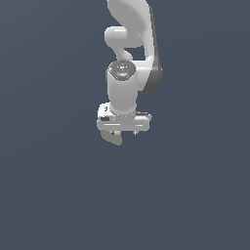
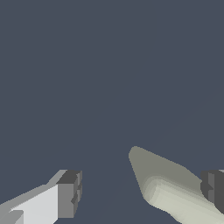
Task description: Pick up the object and move it to a goal position.
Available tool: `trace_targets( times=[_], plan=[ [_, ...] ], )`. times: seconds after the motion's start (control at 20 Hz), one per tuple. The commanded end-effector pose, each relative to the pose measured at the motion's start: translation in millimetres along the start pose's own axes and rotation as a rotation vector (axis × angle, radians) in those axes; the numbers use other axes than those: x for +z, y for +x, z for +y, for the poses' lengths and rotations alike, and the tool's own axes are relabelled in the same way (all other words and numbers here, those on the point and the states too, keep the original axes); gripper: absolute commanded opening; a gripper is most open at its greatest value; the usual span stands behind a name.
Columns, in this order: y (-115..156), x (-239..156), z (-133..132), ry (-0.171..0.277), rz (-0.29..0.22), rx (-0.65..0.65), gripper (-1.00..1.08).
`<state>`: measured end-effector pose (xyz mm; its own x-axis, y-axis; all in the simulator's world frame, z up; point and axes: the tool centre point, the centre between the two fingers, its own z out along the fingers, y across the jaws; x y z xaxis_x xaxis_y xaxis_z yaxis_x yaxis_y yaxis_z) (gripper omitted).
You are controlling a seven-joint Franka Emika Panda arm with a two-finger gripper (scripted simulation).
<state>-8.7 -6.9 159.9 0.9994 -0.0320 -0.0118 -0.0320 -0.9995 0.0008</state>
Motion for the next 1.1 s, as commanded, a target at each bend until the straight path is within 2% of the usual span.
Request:
trace_targets(
  times=[0.0,0.5,1.05],
  plan=[
    [0,0,0,0.0,0.0,0.0,1.0],
    [6,-14,9,-0.02,0.028,-0.012,1.0],
    [3,-13,11,-0.019,0.026,-0.055,1.0]
  ],
)
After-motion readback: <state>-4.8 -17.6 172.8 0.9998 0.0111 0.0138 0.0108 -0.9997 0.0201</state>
